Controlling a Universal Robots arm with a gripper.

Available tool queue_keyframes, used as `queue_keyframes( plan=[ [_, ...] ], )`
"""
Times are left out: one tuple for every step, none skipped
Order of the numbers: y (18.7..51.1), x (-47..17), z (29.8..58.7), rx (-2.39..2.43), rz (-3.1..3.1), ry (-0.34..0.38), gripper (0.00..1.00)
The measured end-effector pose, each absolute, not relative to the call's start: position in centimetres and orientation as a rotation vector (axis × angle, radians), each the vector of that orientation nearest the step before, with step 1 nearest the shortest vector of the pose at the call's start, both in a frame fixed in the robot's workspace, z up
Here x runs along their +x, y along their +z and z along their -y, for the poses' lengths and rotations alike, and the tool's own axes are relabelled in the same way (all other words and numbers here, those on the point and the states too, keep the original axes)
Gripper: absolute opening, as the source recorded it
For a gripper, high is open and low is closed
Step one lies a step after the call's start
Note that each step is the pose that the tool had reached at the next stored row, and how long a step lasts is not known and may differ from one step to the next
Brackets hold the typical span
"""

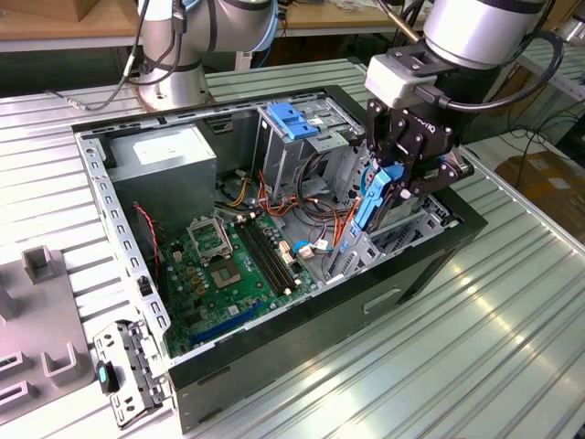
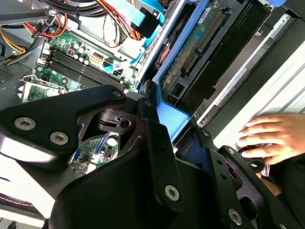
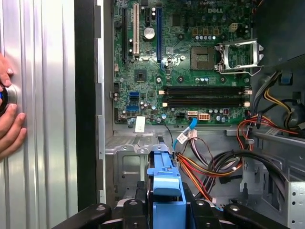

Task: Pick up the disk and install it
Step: 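Insert the disk into the insertion slot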

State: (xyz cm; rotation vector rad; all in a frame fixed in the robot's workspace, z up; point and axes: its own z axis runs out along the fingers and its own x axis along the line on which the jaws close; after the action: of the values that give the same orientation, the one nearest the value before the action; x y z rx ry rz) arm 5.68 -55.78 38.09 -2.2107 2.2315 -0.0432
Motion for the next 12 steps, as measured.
queue_keyframes(
  plan=[
    [37.96,5.68,55.78,-2.211,-2.232,-0.043,0.37],
    [37.85,5.68,55.78,-2.211,-2.232,-0.043,0.37],
    [37.75,5.68,55.78,-2.211,-2.232,-0.043,0.37],
    [37.65,5.68,55.77,-2.211,-2.232,-0.043,0.37],
    [37.5,5.68,55.78,-2.211,-2.232,-0.043,0.37],
    [37.41,5.68,55.78,-2.211,-2.232,-0.043,0.37],
    [37.32,5.68,55.78,-2.211,-2.232,-0.043,0.37],
    [37.23,5.68,55.77,-2.211,-2.232,-0.043,0.37],
    [37.23,5.68,55.77,-2.211,-2.232,-0.044,0.37],
    [37.23,5.68,55.78,-2.211,-2.232,-0.044,0.37],
    [37.22,5.68,55.78,-2.211,-2.232,-0.044,0.37],
    [37.22,5.68,55.78,-2.211,-2.232,-0.044,0.37]
  ],
)
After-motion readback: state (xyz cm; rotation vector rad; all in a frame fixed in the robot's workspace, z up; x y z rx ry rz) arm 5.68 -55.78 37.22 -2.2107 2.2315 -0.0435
